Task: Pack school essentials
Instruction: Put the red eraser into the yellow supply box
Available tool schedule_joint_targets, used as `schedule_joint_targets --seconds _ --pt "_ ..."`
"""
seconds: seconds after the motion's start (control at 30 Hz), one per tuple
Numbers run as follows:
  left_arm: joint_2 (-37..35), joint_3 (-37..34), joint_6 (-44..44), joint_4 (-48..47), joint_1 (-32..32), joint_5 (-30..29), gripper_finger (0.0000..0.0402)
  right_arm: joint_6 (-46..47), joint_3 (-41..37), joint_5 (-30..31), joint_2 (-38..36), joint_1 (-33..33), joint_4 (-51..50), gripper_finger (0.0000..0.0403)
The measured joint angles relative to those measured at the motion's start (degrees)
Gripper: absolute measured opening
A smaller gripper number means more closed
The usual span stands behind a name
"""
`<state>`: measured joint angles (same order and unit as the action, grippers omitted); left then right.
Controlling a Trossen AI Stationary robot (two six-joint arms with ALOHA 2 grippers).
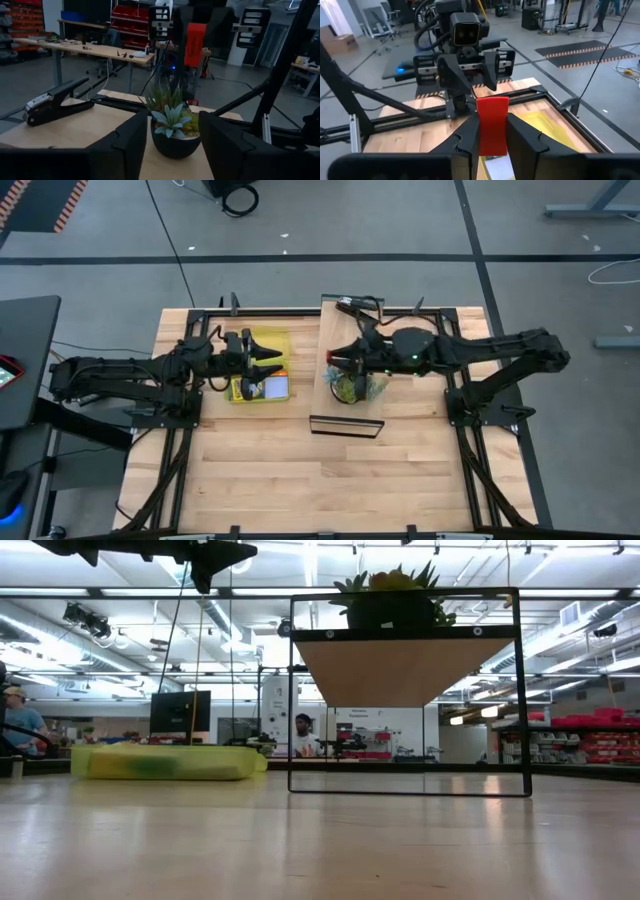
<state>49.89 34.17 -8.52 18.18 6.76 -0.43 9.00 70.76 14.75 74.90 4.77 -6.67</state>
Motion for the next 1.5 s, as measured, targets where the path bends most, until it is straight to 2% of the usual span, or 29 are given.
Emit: schedule_joint_targets --seconds 0.17,0.5,1.07,1.5 --pt "0.0 0.0 0.2 -0.01 0.0 0.0 0.0199 0.02 0.0 -1.16 3.41 -1.68 4.79 0.009" --pt "3.12 -0.02 -0.54 4.13 0.0 0.02 0.0194 1.05 0.0 -4.23 9.19 -4.14 16.05 0.009" --pt "13.64 -0.02 -4.88 18.43 0.07 0.45 0.021 1.72 0.0 -5.87 9.76 -4.39 16.71 0.0091" --pt "21.88 9.1 -2.36 16.38 -1.03 0.98 0.0212 1.44 0.0 -6.59 9.76 -4.27 16.65 0.0091"
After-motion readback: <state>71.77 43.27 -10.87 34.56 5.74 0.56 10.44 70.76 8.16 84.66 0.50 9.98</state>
